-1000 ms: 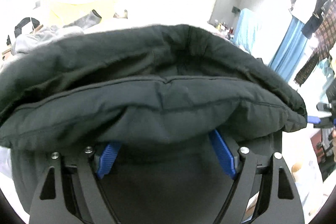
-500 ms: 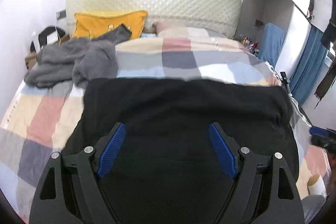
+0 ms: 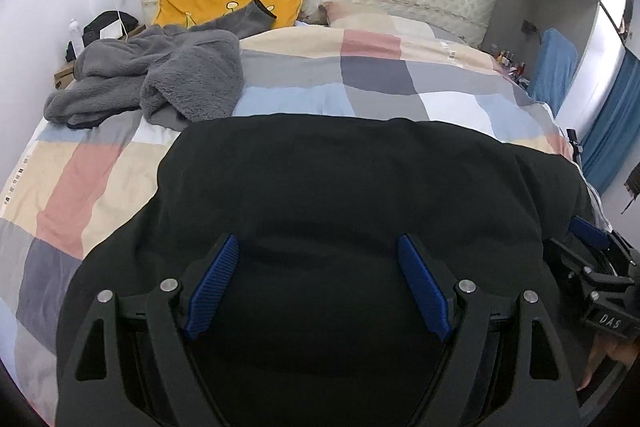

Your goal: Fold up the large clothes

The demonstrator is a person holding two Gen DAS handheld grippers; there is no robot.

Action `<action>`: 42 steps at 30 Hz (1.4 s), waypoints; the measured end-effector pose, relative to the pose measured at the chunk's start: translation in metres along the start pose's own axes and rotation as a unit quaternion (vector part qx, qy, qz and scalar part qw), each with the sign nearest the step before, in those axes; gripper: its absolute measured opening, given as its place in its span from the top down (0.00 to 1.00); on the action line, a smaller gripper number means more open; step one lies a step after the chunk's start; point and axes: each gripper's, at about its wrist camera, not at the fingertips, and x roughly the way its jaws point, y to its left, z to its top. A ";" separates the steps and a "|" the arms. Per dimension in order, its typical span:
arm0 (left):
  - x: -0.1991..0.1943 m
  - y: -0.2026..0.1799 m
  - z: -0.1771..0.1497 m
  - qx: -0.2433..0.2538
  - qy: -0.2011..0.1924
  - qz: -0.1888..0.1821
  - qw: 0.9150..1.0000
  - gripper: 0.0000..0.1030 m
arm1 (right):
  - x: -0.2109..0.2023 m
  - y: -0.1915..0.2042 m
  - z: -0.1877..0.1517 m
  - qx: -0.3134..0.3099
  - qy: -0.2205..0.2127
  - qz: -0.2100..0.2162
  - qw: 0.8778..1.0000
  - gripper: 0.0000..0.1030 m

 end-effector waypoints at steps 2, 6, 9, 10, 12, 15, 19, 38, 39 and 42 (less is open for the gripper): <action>0.008 -0.004 0.006 0.004 0.002 0.005 1.000 0.20 | 0.012 -0.002 0.005 0.002 0.001 -0.001 1.000 0.05; 0.023 -0.008 0.017 0.016 0.005 0.019 1.000 0.20 | 0.031 -0.006 0.016 0.010 0.007 0.001 1.000 0.02; 0.034 -0.006 0.024 0.009 0.005 0.018 1.000 0.20 | 0.046 -0.009 0.024 0.016 0.011 0.006 1.000 0.00; 0.037 -0.004 0.025 0.002 0.006 0.014 1.000 0.20 | 0.049 -0.010 0.026 0.017 0.011 0.008 1.000 0.00; 0.042 -0.001 0.026 -0.004 0.013 0.009 1.000 0.20 | 0.058 -0.014 0.028 0.020 0.009 0.016 1.000 0.00; 0.047 -0.001 0.026 0.003 0.012 0.013 1.000 0.20 | 0.069 -0.014 0.030 0.025 0.014 0.023 0.999 0.00; 0.057 0.002 0.025 0.002 0.011 0.019 1.000 0.20 | 0.080 -0.010 0.031 0.019 0.009 0.020 1.000 0.00; 0.010 0.036 0.015 0.020 -0.058 0.068 0.996 0.19 | 0.027 -0.025 0.030 -0.005 -0.018 0.022 1.000 0.00; 0.008 0.042 0.015 0.015 -0.061 0.072 0.995 0.19 | 0.024 -0.032 0.029 0.001 -0.020 0.014 1.000 0.00; 0.007 0.059 0.015 -0.002 -0.060 0.080 0.995 0.19 | 0.020 -0.053 0.028 0.015 -0.021 -0.026 0.999 0.00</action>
